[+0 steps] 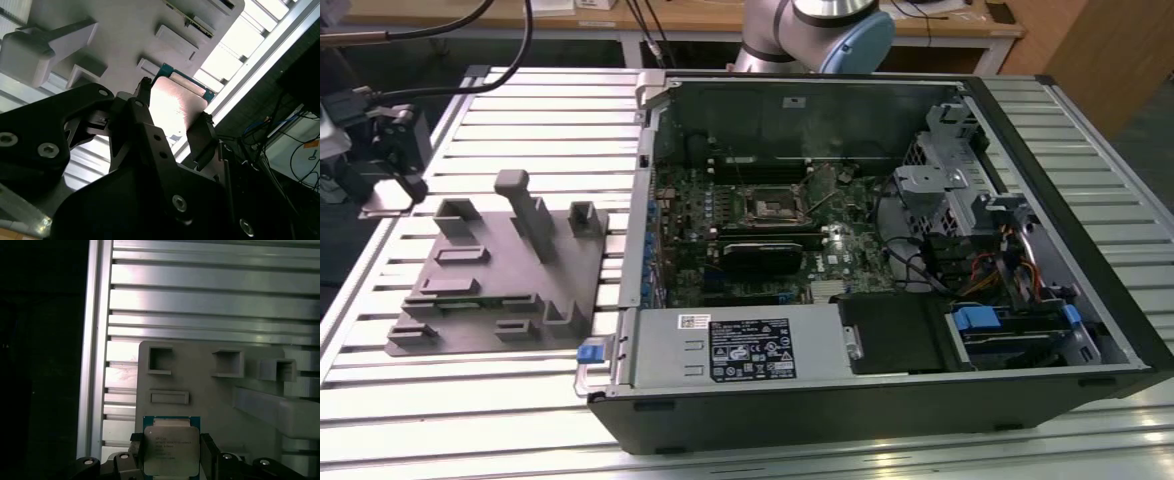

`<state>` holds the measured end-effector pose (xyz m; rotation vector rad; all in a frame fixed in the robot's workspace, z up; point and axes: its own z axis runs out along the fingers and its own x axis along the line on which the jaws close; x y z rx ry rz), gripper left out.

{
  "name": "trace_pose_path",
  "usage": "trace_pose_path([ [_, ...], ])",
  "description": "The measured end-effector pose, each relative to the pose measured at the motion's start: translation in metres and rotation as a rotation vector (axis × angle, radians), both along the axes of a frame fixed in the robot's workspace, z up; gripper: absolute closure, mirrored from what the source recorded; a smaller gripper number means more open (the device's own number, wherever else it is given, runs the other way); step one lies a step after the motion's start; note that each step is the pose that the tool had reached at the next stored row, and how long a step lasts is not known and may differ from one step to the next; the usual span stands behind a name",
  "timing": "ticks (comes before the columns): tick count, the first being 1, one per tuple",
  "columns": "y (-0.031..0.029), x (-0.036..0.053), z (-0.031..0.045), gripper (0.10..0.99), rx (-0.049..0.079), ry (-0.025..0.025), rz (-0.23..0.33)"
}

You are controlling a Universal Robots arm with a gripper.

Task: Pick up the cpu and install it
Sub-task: 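Pick up the cpu and move it towards the insertion slot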

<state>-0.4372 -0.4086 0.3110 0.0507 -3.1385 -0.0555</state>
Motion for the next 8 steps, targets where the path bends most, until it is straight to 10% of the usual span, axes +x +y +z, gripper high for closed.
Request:
trace_pose_path([
  [8, 0.0, 0.0, 0.0035, 0.545, 0.0, 0.0001, 0.0],
])
